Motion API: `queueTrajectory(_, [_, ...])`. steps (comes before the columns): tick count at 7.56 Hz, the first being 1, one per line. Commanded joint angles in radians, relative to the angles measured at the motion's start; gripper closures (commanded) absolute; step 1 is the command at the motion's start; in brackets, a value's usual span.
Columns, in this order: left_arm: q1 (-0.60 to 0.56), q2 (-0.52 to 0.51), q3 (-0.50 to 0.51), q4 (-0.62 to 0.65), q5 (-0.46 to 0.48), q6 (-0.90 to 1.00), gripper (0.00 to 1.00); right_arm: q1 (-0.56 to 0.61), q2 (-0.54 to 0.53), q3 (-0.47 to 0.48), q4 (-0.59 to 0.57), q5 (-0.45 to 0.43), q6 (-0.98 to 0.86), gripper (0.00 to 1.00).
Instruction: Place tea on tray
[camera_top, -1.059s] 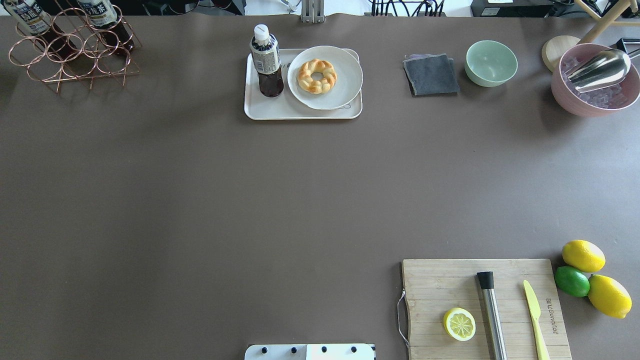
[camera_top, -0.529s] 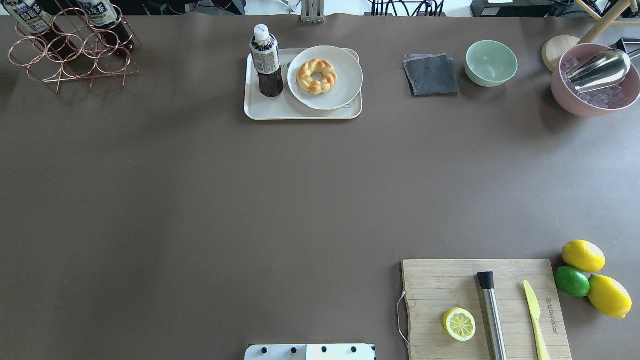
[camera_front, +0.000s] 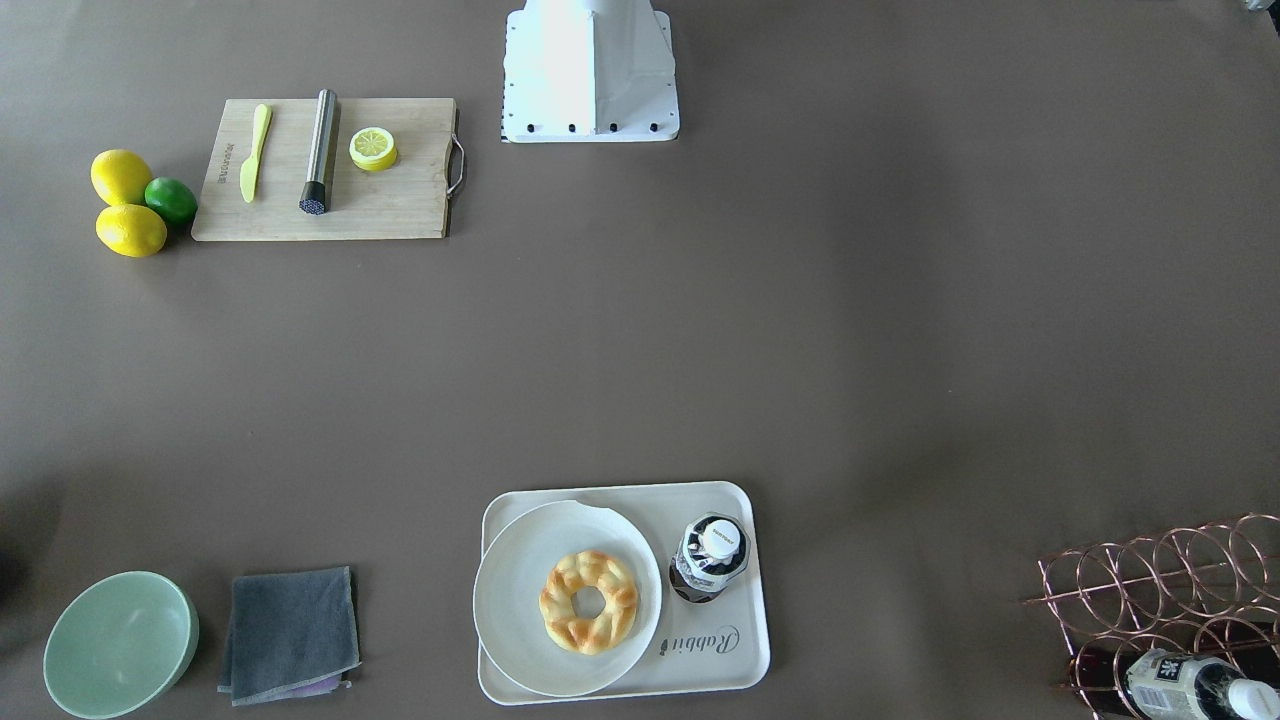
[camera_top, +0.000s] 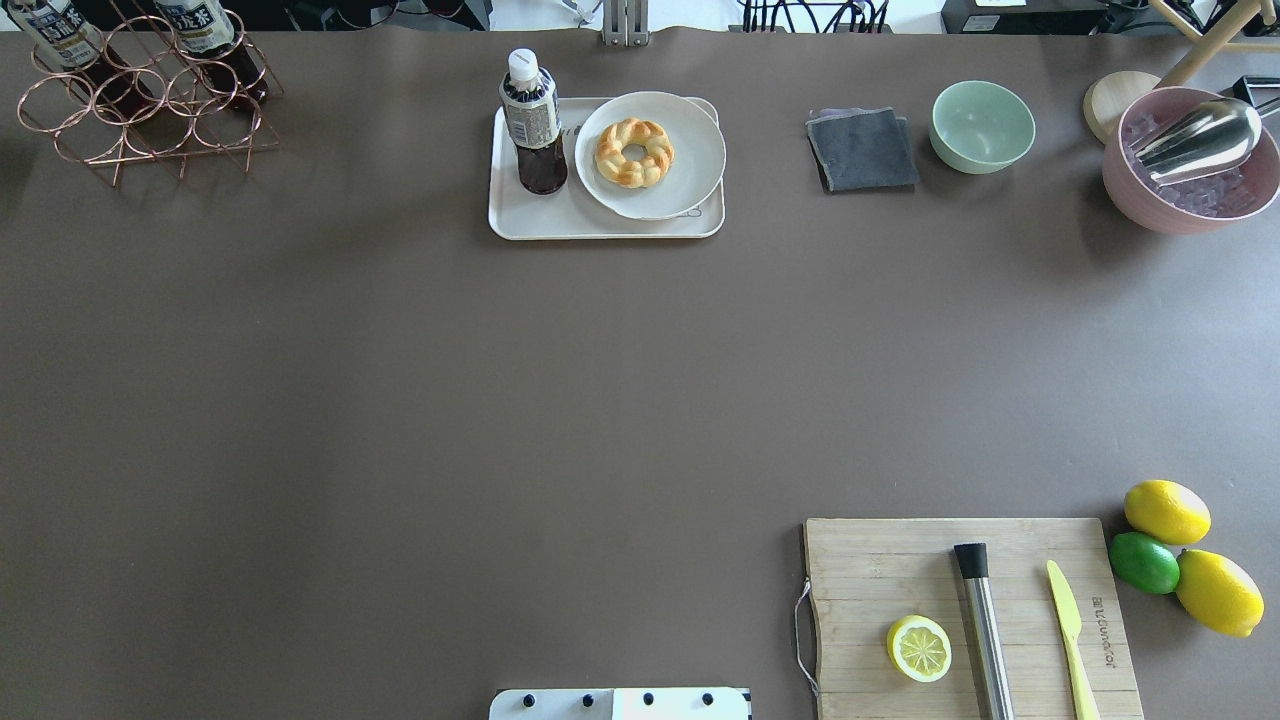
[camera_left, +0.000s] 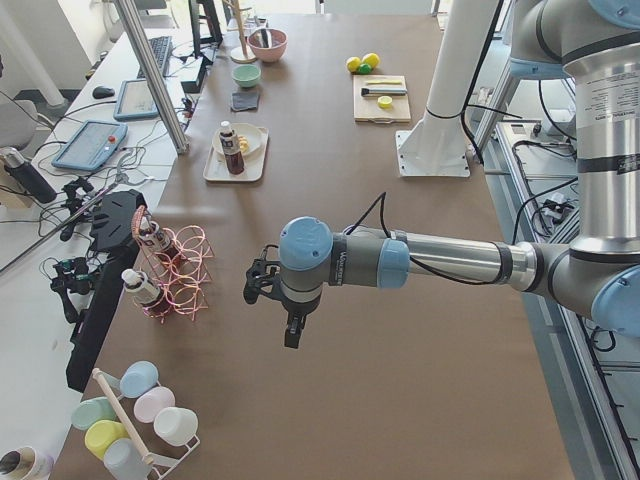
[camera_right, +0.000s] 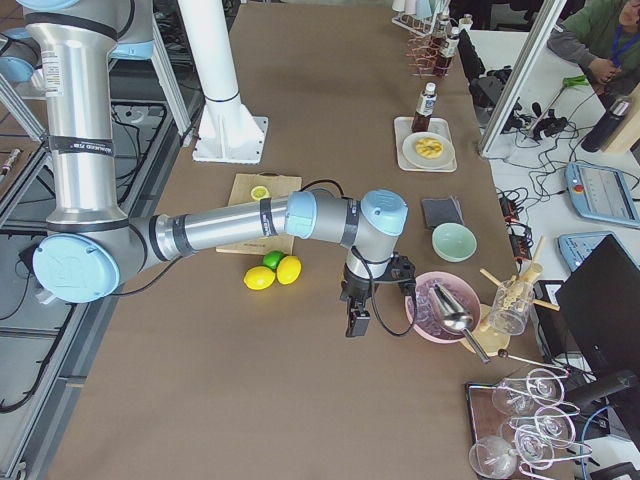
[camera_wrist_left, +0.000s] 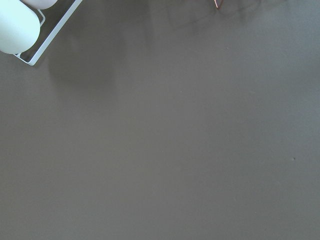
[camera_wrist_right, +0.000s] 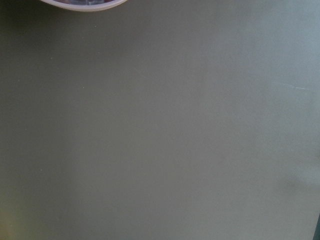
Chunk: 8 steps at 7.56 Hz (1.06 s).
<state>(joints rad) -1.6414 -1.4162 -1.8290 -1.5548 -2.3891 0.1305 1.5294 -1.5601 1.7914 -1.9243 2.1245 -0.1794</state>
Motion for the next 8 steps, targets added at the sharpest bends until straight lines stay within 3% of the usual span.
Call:
queueTrajectory(1, [0.0,0.0,0.001,-0.001,-0.001,0.0,0.0,0.0,0.0,0.006,0.001,0.002,0.0,0.0])
queueTrajectory(8, [0.0,0.0,0.002,-0.001,-0.002,0.0,0.0,0.0,0.008,0.028,0.001,0.003,-0.005,0.0])
